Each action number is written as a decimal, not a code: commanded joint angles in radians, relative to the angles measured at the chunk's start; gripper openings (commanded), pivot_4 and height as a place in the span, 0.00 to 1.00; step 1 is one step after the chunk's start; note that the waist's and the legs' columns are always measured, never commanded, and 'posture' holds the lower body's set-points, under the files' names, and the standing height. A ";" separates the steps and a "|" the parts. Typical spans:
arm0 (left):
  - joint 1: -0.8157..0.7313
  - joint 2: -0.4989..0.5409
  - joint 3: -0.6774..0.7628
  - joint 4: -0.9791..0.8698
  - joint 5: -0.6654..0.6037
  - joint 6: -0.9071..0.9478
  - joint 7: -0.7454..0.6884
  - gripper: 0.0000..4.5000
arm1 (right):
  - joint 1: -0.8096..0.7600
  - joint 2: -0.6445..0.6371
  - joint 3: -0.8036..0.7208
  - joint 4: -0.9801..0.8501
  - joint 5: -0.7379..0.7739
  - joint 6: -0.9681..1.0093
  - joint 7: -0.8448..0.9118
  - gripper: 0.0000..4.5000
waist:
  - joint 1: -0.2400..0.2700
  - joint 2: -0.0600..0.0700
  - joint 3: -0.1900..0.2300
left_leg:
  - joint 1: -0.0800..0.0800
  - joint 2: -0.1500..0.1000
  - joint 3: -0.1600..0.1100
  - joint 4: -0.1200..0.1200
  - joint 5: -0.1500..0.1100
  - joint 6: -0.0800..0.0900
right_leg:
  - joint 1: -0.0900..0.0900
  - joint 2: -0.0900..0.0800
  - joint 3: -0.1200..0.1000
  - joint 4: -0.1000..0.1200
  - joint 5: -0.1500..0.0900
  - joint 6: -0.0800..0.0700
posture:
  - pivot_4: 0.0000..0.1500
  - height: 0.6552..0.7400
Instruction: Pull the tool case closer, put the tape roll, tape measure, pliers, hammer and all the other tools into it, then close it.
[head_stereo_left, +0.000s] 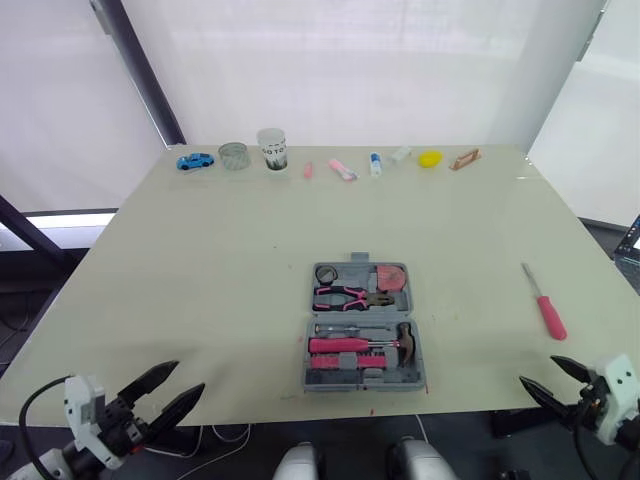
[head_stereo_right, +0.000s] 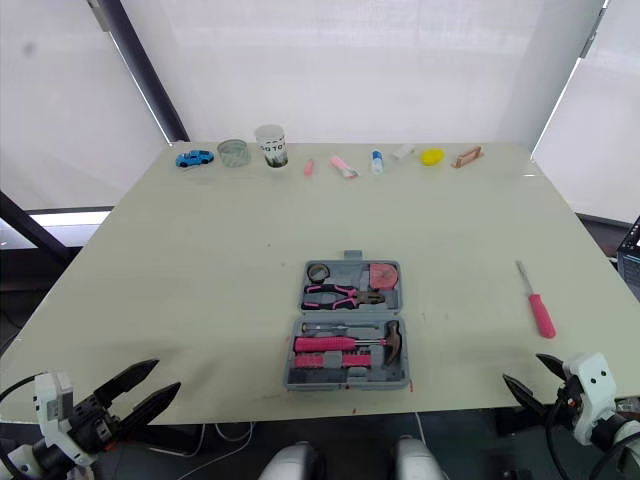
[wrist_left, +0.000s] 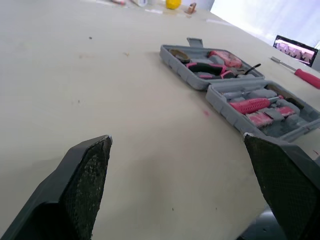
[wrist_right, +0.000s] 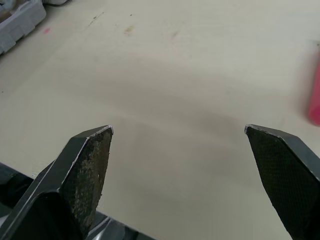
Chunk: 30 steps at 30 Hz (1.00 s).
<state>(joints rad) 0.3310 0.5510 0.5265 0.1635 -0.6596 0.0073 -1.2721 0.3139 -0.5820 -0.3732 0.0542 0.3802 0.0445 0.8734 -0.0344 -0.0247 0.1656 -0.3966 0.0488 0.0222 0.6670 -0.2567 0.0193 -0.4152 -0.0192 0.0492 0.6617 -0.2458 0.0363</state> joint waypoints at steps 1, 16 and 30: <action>-0.025 0.024 -0.021 -0.114 -0.035 0.044 0.005 1.00 | -0.064 -0.021 -0.028 -0.061 0.032 0.046 -0.043 0.99 | -0.001 0.000 0.000 | 0.000 0.000 0.000 0.000 0.000 0.000 | 0.000 0.000 0.000 0.000 0.000 0.000 | 1.00 1.00; -0.241 0.144 -0.195 -0.440 -0.155 0.248 -0.061 1.00 | -0.595 -0.107 0.114 0.253 -0.216 0.475 -0.425 0.99 | -0.005 0.001 0.002 | -0.001 -0.005 0.003 0.001 0.000 0.000 | 0.000 0.001 0.001 0.001 0.003 -0.004 | 1.00 1.00; -0.311 0.161 -0.202 -0.556 -0.219 0.323 0.000 1.00 | -0.800 -0.065 0.149 0.521 -0.252 0.549 -0.507 0.58 | -0.007 0.002 0.002 | -0.003 -0.007 0.003 -0.002 0.000 0.001 | -0.001 0.002 0.002 -0.001 0.005 0.002 | 1.00 1.00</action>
<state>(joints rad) 0.0160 0.7075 0.3057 -0.3569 -0.8634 0.3311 -1.2791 -0.4814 -0.6366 -0.2110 0.5791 0.1294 0.5888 0.3758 -0.0409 -0.0226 0.1675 -0.3993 0.0419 0.0249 0.6655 -0.2566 0.0199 -0.4159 -0.0176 0.0514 0.6611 -0.2407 0.0378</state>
